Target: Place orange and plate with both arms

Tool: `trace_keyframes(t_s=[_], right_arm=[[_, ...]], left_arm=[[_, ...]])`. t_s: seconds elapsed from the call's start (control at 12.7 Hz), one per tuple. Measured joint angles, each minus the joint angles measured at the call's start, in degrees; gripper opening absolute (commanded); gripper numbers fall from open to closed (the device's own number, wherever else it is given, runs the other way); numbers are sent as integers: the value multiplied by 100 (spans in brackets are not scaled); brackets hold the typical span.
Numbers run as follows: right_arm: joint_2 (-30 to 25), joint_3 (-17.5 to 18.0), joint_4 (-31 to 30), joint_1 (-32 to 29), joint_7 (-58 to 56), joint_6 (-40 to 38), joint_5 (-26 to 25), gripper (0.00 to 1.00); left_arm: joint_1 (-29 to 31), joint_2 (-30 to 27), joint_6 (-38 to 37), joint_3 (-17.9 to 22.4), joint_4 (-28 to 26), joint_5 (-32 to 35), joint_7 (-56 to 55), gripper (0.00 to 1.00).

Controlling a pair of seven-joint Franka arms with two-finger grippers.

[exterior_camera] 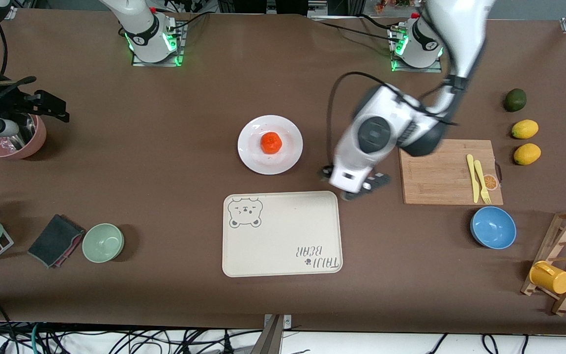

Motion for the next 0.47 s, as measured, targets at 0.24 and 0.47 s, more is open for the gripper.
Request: trace_keyframes(t_s=[0.24,0.47], right_arm=[[0,0,0,0,0,0,0,100],[0,0,1,0,0,-1,0,100]], left_arm=[[1171,-368,-783,-12,5,-69,1497,100],[2060,-609,-1219,-13,47,-71,2840,100]])
